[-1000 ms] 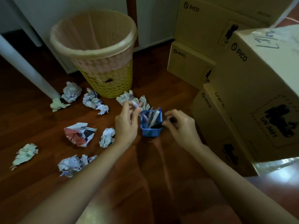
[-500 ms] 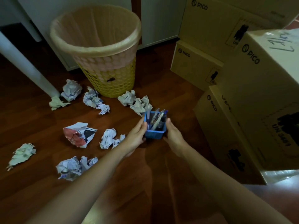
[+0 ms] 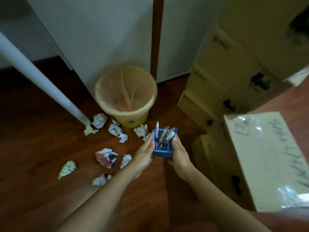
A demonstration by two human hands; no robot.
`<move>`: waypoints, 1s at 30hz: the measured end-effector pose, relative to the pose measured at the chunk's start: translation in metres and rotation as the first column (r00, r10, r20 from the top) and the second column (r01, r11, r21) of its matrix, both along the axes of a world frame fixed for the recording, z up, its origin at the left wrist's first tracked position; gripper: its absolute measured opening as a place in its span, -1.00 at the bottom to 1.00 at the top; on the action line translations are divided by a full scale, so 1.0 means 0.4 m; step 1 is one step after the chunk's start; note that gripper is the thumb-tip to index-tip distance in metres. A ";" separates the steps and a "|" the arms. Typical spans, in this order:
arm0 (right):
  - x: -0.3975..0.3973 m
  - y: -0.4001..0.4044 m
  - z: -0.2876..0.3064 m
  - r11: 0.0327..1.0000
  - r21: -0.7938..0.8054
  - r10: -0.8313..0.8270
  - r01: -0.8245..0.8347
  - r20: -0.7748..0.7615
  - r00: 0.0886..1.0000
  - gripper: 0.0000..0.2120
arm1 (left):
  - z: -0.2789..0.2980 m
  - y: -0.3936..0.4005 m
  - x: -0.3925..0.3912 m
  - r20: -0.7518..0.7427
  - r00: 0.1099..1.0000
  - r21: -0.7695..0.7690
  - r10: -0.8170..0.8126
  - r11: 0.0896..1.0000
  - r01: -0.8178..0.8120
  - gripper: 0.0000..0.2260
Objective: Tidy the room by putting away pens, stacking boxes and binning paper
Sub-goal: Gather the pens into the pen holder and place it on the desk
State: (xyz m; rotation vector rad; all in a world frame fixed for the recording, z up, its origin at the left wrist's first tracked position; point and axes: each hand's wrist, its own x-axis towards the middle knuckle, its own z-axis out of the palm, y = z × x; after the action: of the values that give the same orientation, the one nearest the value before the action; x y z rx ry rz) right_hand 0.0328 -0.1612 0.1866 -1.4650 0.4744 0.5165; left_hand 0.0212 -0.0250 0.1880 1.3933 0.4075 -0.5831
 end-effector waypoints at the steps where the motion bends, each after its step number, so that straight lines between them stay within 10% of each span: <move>1: 0.002 0.000 0.071 1.000 0.004 0.011 -0.011 0.008 1.000 -0.72 | 0.070 0.000 0.002 0.009 1.000 0.004 0.000 1.000 0.000 -0.59; 17: 0.125 0.307 1.441 0.958 0.009 0.284 -0.287 0.118 0.952 -0.56 | 1.405 0.308 0.047 0.264 0.955 0.115 0.134 0.979 -0.169 -0.59; 30: 0.097 1.034 1.732 0.922 0.061 0.372 -0.381 0.128 0.920 -0.54 | 1.707 1.026 -0.023 0.376 0.909 0.132 0.181 0.961 -0.245 -0.63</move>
State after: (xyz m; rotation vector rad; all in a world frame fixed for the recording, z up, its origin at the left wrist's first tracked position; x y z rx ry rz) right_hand 0.0717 0.2524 0.8793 -1.5005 0.0733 0.7436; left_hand 0.0120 0.3853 0.8707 1.5641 0.3132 -0.1043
